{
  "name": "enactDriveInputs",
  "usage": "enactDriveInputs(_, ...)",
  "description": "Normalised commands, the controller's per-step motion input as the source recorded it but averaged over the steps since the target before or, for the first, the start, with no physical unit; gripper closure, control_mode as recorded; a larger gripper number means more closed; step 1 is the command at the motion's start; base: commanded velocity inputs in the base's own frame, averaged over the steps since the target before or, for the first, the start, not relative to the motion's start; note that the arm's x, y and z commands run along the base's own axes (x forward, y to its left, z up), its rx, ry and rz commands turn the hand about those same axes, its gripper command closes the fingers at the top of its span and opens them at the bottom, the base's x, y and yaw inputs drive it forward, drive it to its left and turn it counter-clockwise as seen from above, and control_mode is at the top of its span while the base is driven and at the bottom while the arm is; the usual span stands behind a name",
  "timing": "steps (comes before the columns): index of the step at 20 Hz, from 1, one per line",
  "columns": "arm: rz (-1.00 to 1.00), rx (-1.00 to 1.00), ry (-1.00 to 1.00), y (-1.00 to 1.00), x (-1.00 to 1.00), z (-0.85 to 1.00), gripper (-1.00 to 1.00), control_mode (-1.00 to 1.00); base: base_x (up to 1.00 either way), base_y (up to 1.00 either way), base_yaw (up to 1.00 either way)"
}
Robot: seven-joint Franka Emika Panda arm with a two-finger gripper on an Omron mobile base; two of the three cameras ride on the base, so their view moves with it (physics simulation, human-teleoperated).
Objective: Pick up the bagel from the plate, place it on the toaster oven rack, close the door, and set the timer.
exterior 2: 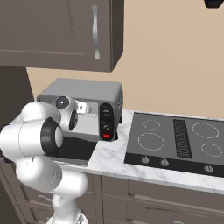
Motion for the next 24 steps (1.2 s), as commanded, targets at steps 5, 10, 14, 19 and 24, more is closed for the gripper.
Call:
enactDriveInputs(5,-0.01,0.0,0.12,0.0,-0.25,-0.26,-1.0,-1.0,0.0,0.0,0.0)
enactDriveInputs(10,-0.01,0.0,0.3,0.0,-0.6,-0.06,-1.0,-1.0,0.0,0.0,0.0)
enactDriveInputs(14,0.0,0.0,0.42,0.0,-0.85,-0.07,-1.0,-1.0,0.0,0.0,0.0)
enactDriveInputs(19,0.0,-0.02,0.36,0.0,-1.0,-0.37,-1.0,-1.0,0.0,0.0,0.0)
enactDriveInputs(24,0.0,-0.03,0.22,0.0,-1.0,-0.6,-1.0,-1.0,0.0,0.0,0.0)
